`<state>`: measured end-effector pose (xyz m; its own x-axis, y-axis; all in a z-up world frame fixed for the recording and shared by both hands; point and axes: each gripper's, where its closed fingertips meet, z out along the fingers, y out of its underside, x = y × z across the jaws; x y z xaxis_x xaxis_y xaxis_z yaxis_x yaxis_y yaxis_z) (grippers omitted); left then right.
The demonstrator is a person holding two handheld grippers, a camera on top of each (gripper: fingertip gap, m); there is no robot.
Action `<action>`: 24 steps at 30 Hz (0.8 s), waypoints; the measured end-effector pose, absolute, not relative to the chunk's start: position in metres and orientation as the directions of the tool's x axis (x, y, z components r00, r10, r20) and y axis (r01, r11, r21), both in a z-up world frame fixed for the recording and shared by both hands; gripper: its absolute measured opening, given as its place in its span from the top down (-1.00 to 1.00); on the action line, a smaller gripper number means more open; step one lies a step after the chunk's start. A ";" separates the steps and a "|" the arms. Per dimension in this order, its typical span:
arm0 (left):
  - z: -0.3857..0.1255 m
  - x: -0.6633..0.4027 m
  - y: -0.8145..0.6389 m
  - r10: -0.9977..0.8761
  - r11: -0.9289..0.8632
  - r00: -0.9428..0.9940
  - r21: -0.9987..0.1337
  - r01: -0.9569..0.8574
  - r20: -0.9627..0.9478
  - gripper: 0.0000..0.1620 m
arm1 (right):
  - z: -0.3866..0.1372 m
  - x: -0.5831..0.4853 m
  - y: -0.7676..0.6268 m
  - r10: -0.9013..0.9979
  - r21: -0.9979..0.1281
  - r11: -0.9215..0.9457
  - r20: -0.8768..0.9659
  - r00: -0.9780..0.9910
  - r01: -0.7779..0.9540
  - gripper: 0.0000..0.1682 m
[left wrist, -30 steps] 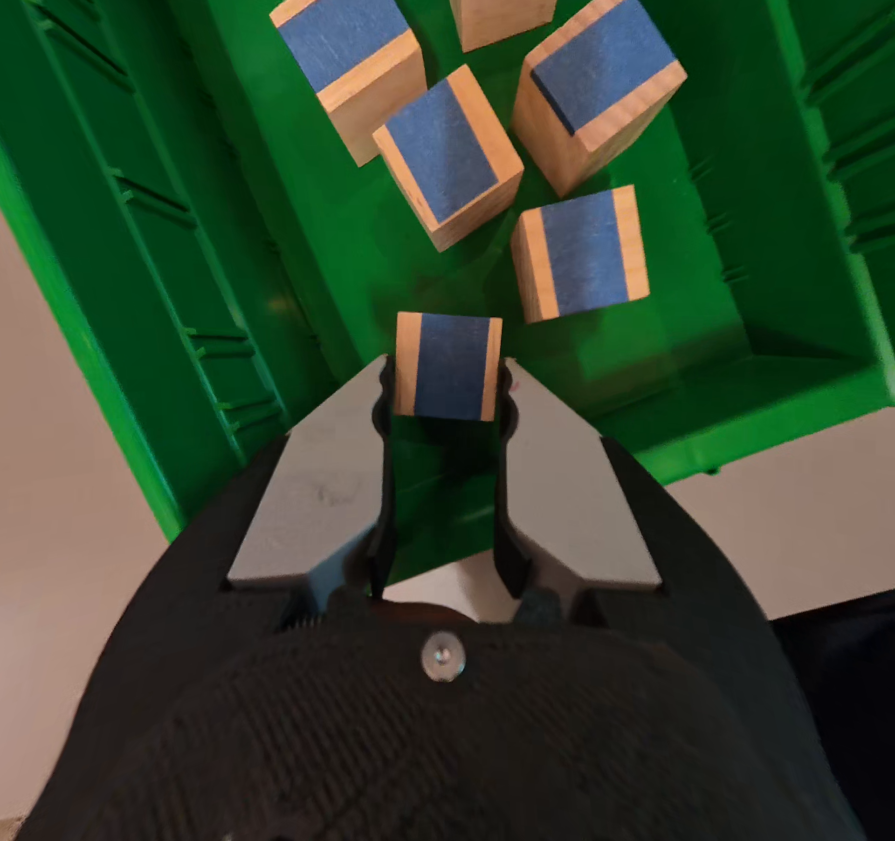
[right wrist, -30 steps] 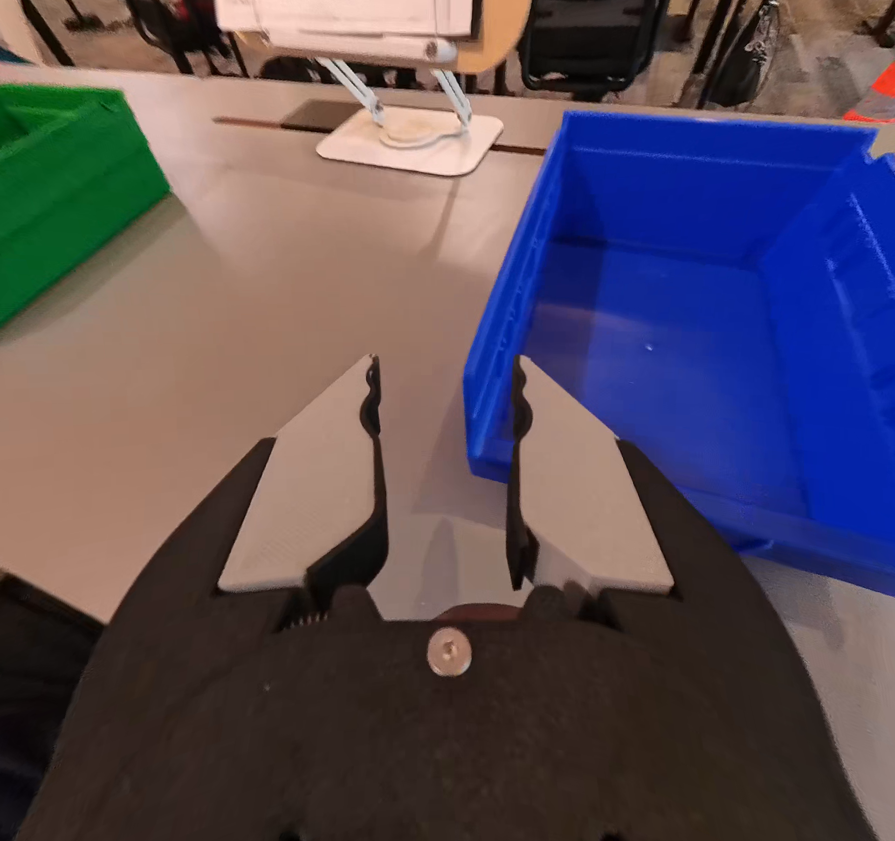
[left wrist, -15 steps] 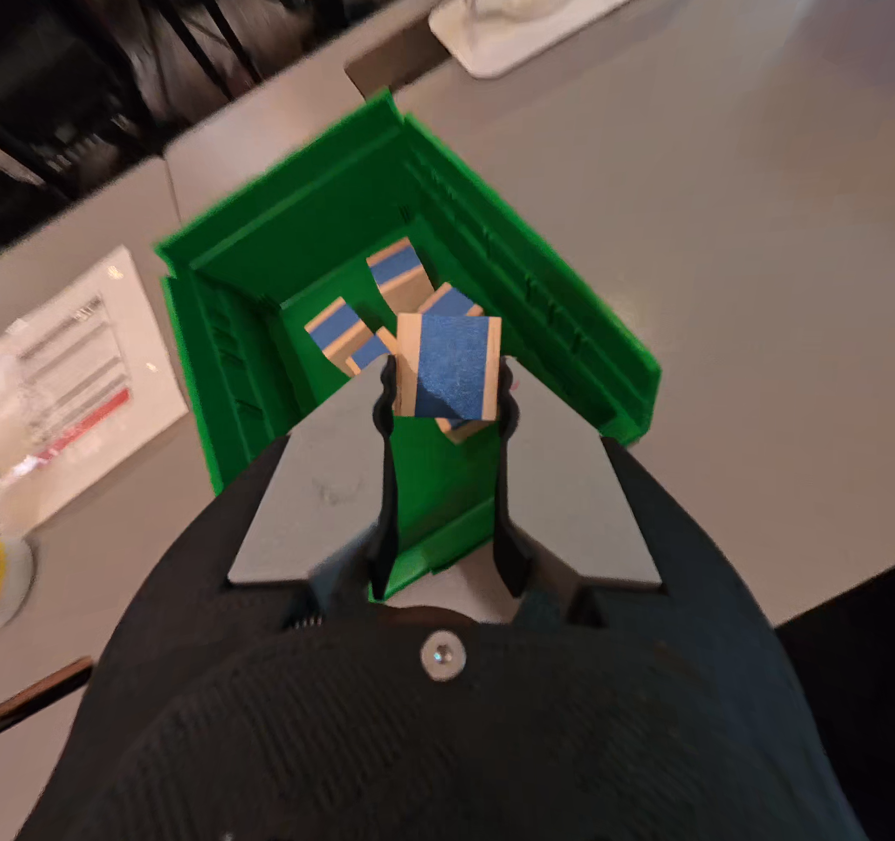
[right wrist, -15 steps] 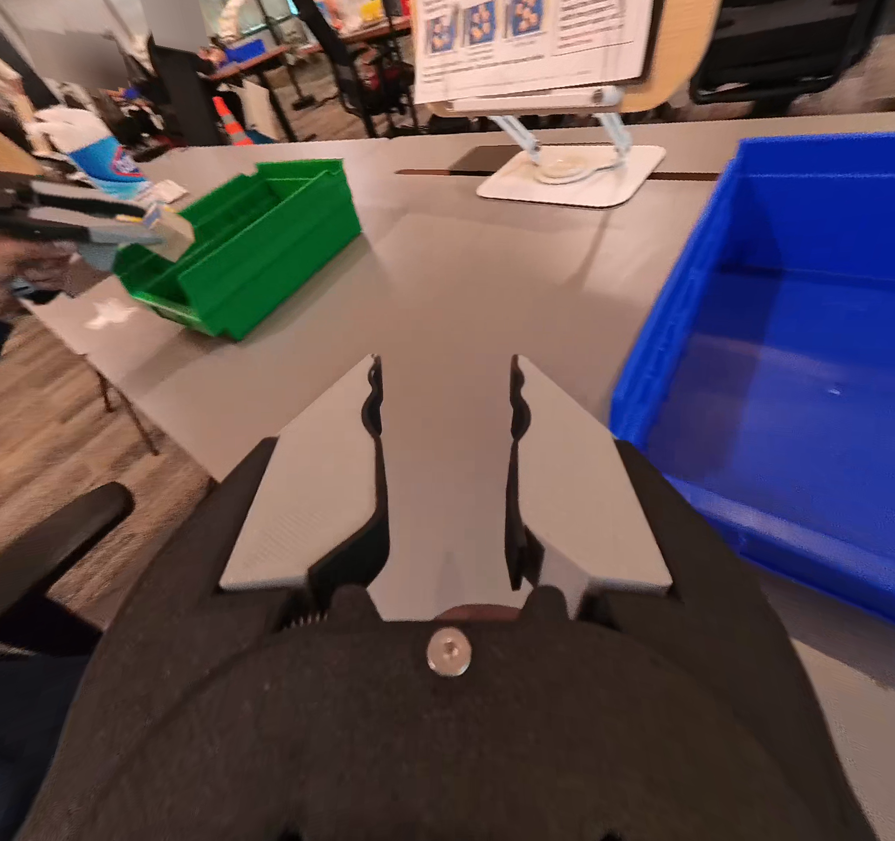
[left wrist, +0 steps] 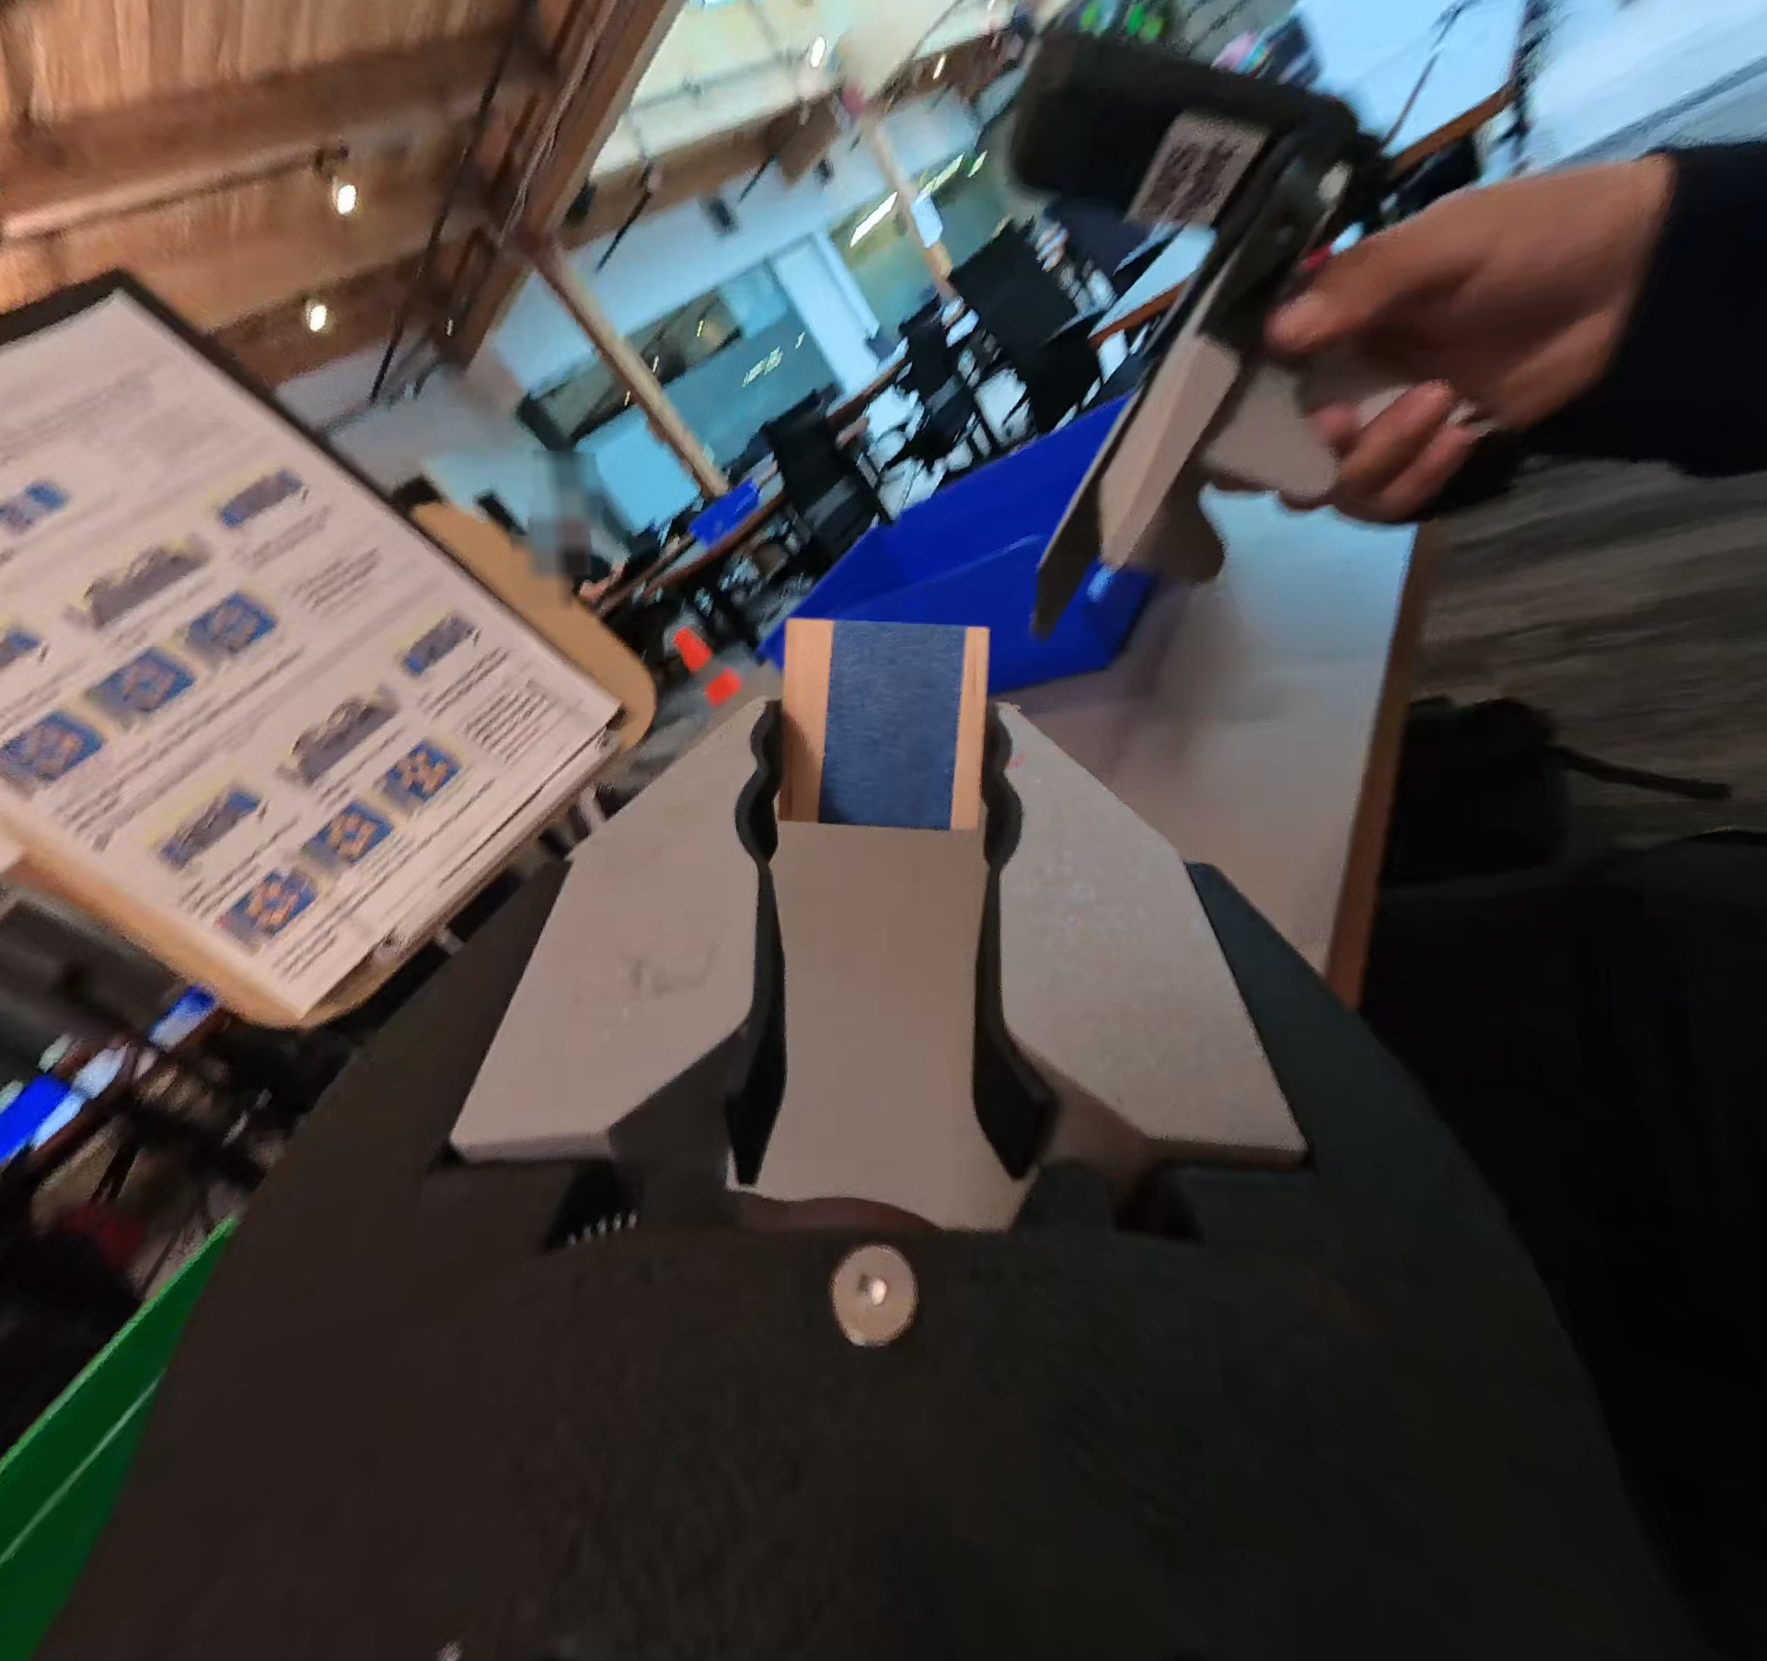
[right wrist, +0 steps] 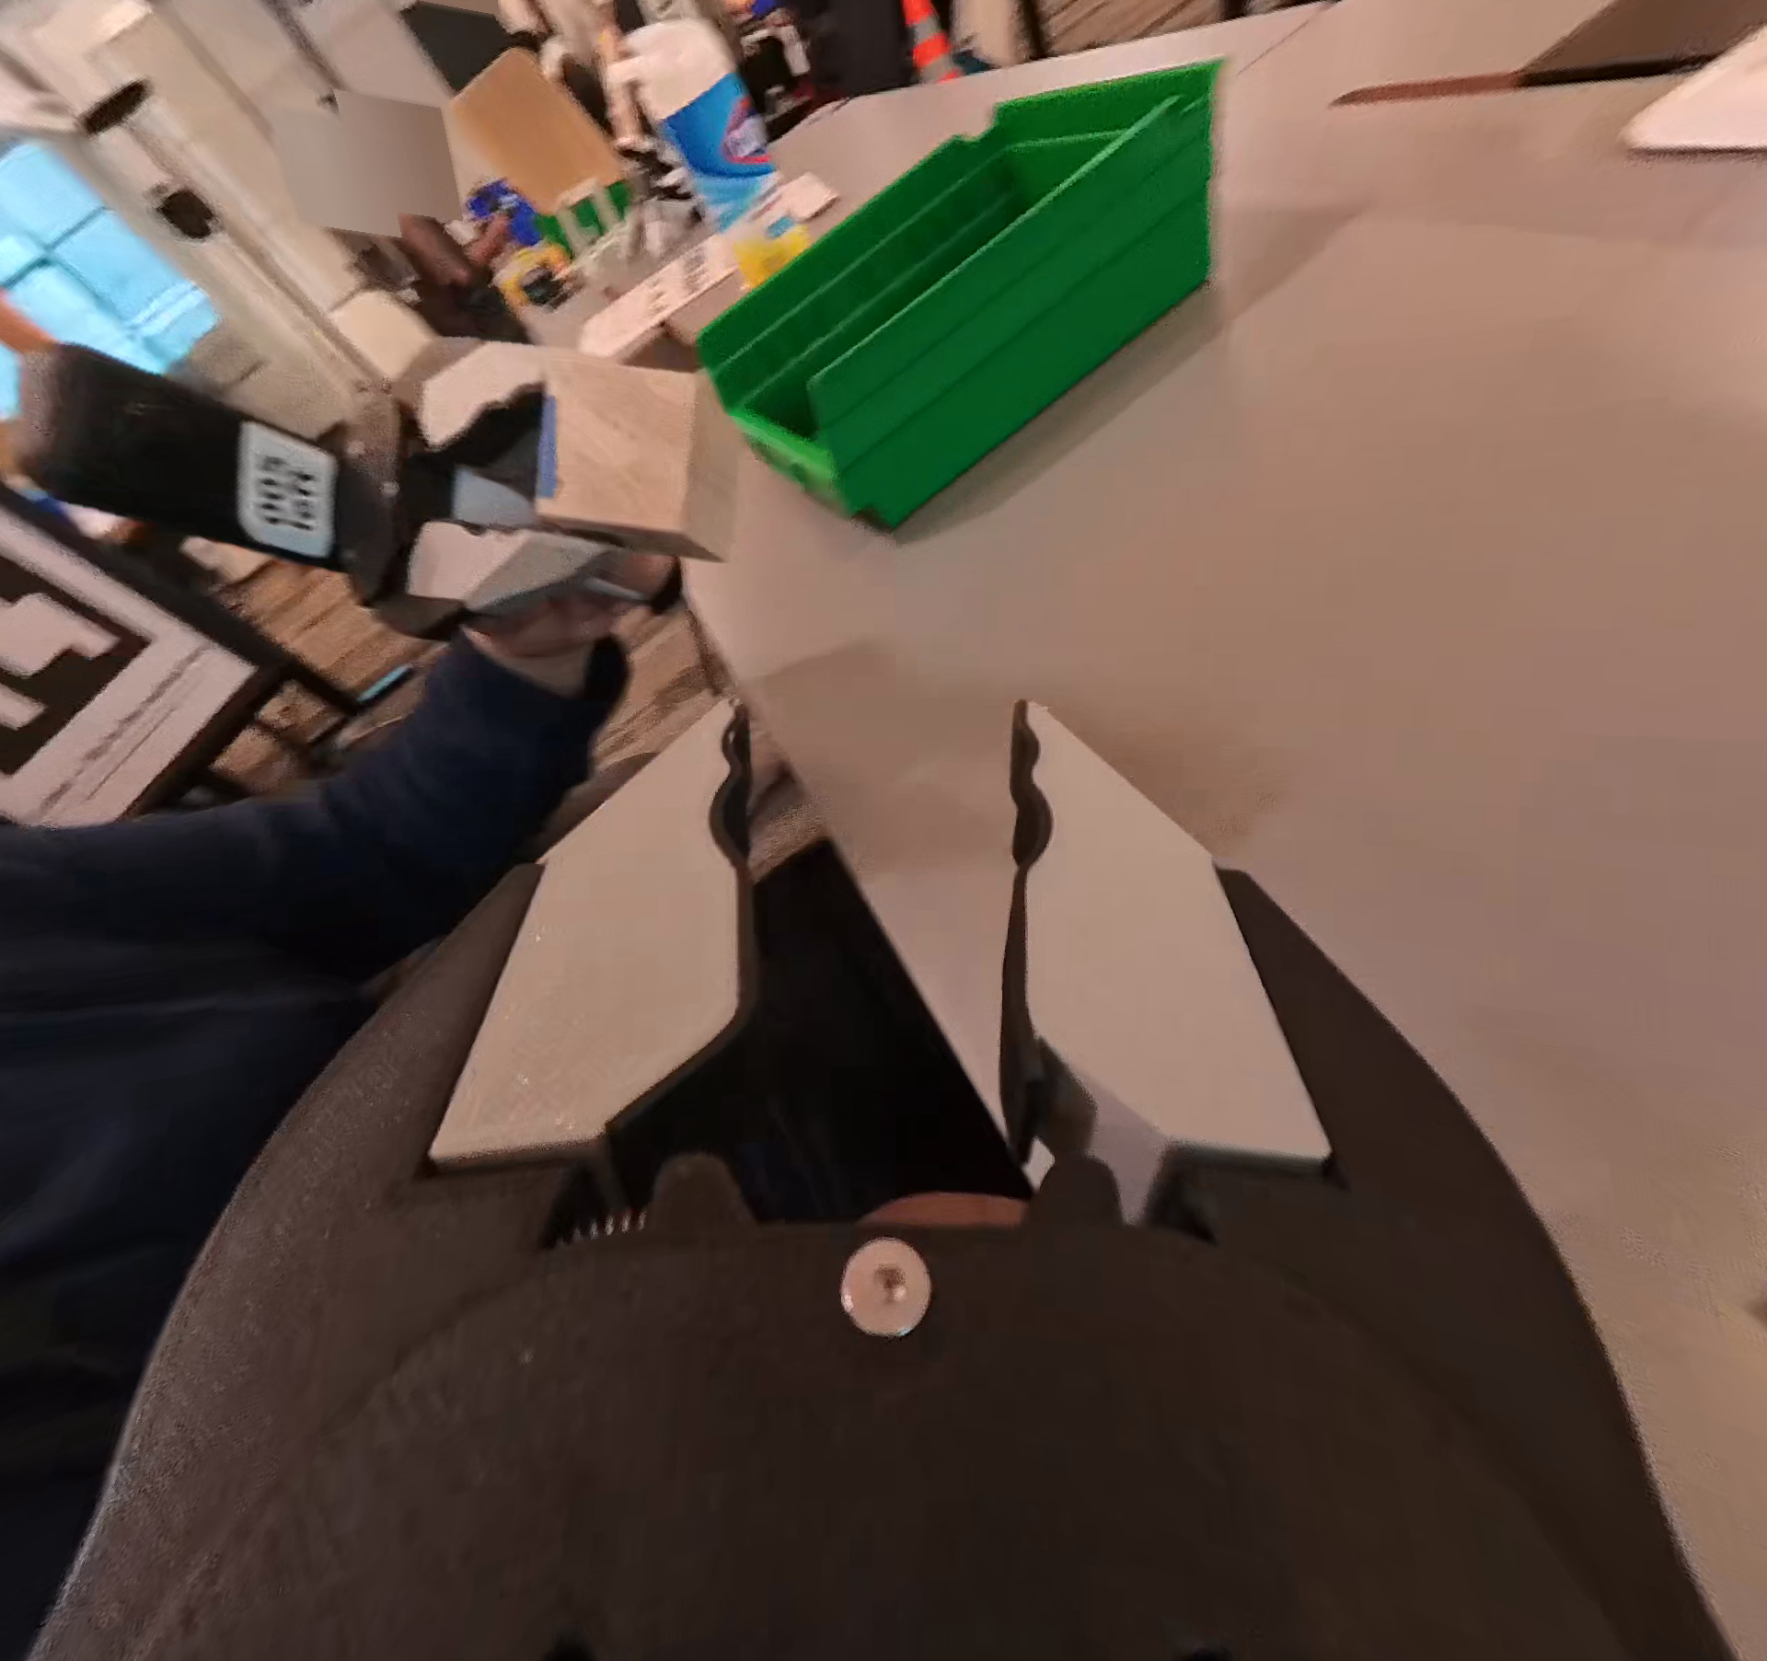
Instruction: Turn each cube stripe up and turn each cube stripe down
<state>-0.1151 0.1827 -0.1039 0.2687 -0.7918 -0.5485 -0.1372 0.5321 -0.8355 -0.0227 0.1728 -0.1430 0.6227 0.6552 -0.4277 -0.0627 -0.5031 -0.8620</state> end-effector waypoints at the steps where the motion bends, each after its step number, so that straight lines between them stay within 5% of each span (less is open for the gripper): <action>1: -0.104 -0.110 0.171 -0.795 0.550 0.239 -0.829 -0.101 -0.557 0.50 | -0.141 -0.034 0.166 0.685 -0.858 -0.511 -0.449 0.573 -0.061 0.38; 12: -0.080 -0.113 0.105 -0.853 0.522 0.083 -0.830 0.198 -0.516 0.50 | -0.100 -0.096 0.120 0.741 -0.724 -0.662 -0.672 -0.019 -0.194 0.38; 22: -0.095 -0.105 0.105 -0.815 0.579 0.096 -0.807 0.113 -0.571 0.51 | -0.109 -0.106 0.120 0.743 -0.738 -0.655 -0.668 0.041 -0.160 0.27; 24: -0.099 -0.102 0.108 -0.805 0.592 0.102 -0.801 0.090 -0.584 0.51 | -0.106 -0.108 0.115 0.748 -0.742 -0.653 -0.663 0.019 -0.150 0.44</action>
